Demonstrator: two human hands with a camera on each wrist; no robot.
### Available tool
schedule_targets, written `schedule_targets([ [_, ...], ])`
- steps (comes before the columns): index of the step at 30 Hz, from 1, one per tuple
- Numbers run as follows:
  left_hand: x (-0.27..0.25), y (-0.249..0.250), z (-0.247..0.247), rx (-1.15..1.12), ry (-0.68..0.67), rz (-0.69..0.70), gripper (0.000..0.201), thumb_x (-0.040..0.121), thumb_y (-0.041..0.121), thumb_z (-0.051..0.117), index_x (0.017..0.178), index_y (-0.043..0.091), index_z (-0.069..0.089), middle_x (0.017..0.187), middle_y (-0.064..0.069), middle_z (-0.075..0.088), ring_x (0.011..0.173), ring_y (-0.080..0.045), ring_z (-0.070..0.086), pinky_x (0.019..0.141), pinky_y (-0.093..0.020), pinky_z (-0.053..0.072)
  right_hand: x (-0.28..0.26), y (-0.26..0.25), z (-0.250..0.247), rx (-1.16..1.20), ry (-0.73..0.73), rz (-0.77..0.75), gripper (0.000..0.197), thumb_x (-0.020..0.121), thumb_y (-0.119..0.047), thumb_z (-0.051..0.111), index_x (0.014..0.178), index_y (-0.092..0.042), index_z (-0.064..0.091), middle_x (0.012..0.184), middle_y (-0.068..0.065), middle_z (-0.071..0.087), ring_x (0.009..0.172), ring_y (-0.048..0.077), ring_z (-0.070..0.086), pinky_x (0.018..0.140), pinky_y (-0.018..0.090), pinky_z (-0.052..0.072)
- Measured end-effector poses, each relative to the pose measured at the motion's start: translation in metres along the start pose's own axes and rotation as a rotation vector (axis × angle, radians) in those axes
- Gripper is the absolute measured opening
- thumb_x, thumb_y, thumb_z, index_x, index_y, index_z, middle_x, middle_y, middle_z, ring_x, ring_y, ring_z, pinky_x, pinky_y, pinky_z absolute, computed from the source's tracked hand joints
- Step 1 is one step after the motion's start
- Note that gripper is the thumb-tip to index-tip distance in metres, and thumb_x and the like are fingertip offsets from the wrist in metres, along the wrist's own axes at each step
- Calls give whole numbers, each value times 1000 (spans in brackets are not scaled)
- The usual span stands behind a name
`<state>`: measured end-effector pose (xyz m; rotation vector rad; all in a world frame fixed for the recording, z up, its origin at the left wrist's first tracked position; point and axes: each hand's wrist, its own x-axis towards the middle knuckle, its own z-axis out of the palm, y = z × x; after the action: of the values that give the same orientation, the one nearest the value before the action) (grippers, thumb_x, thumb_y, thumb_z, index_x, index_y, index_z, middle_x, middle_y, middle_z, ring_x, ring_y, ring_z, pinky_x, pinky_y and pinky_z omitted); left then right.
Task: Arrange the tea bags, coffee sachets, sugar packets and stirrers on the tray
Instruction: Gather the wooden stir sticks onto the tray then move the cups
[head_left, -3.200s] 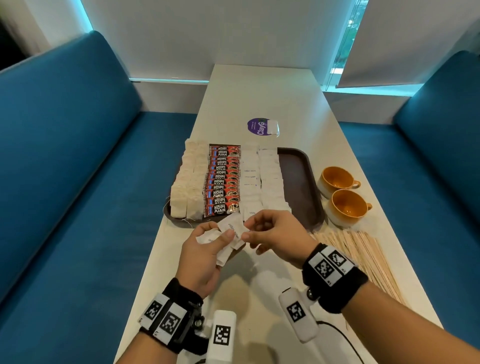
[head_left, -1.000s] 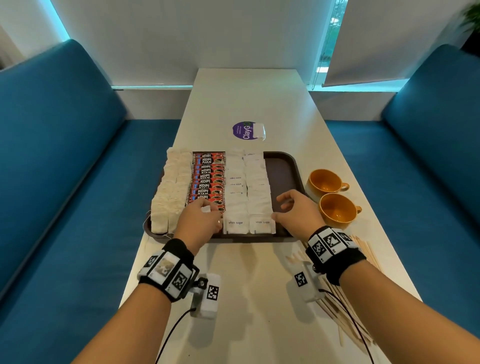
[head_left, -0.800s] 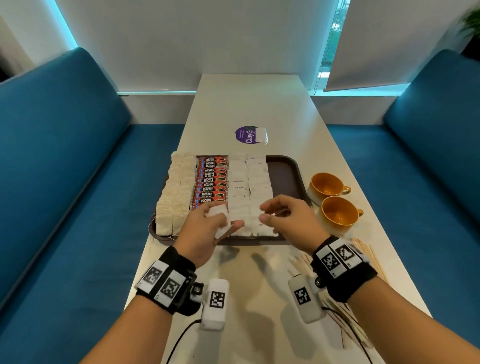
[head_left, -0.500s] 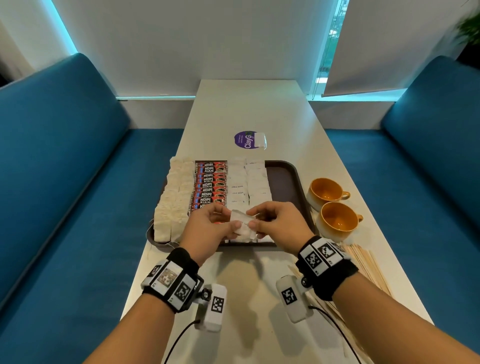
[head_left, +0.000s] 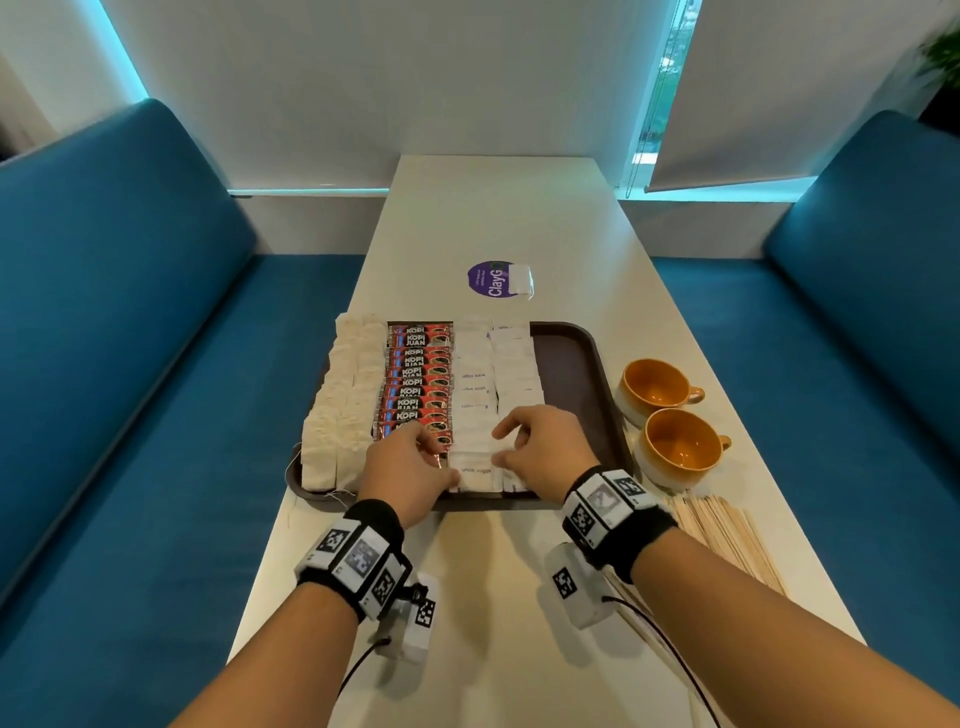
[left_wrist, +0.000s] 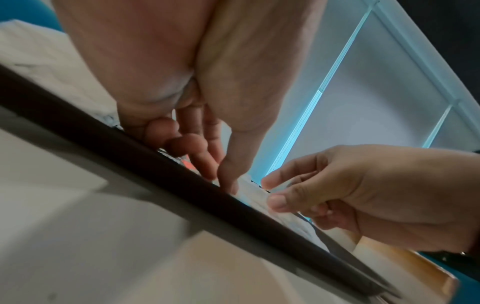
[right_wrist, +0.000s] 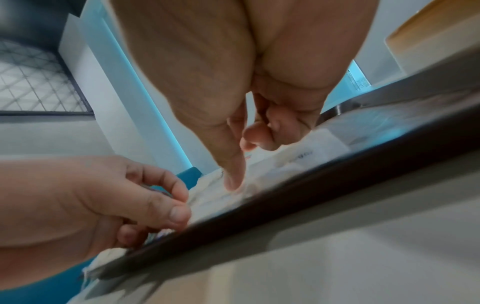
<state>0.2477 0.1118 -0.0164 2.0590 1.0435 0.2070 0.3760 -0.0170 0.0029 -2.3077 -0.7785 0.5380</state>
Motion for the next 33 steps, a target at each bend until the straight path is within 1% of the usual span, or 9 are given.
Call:
schedule_targets([
  [5, -20, 20, -7, -89, 15, 115, 12, 86, 16, 74, 87, 20, 62, 80, 1, 64, 71, -10, 58, 61, -20, 42, -58, 10, -66, 181, 141, -26, 11, 91, -25, 75, 101, -28, 71, 83, -6, 68, 74, 6, 63, 60, 12, 48],
  [10, -61, 51, 13, -12, -300, 203, 13, 89, 30, 72, 86, 18, 67, 70, 5, 73, 59, -2, 60, 61, -23, 46, -125, 61, -126, 67, 240, 143, 18, 87, -36, 78, 102, -31, 70, 89, -8, 67, 81, 6, 61, 63, 16, 44],
  [14, -96, 60, 55, 84, -594, 139, 17, 93, 36, 66, 90, 19, 63, 78, 5, 78, 72, -10, 72, 72, -33, 58, -154, 119, -137, -170, 131, 397, 77, 72, -73, 73, 130, -23, 62, 118, -3, 61, 101, 11, 58, 85, 28, 47],
  [16, -109, 62, 75, 48, -635, 102, 17, 91, 34, 66, 91, 17, 63, 82, -1, 78, 73, -17, 73, 77, -40, 63, -164, 137, -128, -261, 9, 486, 115, 54, -94, 62, 141, -18, 53, 135, 4, 52, 115, 19, 56, 97, 33, 51],
  [18, -120, 68, 91, 0, -617, 78, 16, 88, 31, 62, 91, 16, 64, 84, -3, 78, 71, -18, 72, 77, -43, 63, -171, 144, -114, -364, -79, 510, 131, 38, -105, 50, 137, -19, 53, 133, 6, 48, 120, 24, 50, 102, 40, 51],
  [23, -134, 82, 110, 15, -561, 149, 11, 89, 31, 56, 94, 23, 62, 95, 2, 74, 89, -17, 71, 82, -38, 61, -174, 134, -84, -491, -71, 455, 127, 35, -101, 60, 133, -22, 44, 118, 0, 40, 113, 17, 39, 92, 33, 52],
  [27, -135, 85, 108, 42, -601, 188, 9, 86, 27, 64, 95, 26, 61, 99, 4, 72, 87, -15, 70, 84, -36, 60, -175, 136, -78, -452, -18, 411, 99, 60, -84, 70, 134, -23, 46, 113, -4, 36, 108, 14, 37, 87, 29, 50],
  [30, -133, 91, 100, 116, -604, 364, 24, 85, 20, 67, 107, 27, 59, 113, 9, 65, 98, -9, 62, 91, -29, 54, -179, 142, -78, -432, -25, 356, 79, 73, -69, 72, 133, -22, 49, 115, -3, 39, 109, 16, 40, 91, 30, 50],
  [33, -133, 98, 100, 285, -616, 624, 56, 82, 16, 70, 132, 29, 49, 141, 9, 44, 130, -10, 37, 110, -28, 36, -187, 146, -73, -435, -60, 287, 65, 80, -58, 71, 130, -21, 51, 119, -1, 41, 114, 21, 42, 97, 34, 47],
])
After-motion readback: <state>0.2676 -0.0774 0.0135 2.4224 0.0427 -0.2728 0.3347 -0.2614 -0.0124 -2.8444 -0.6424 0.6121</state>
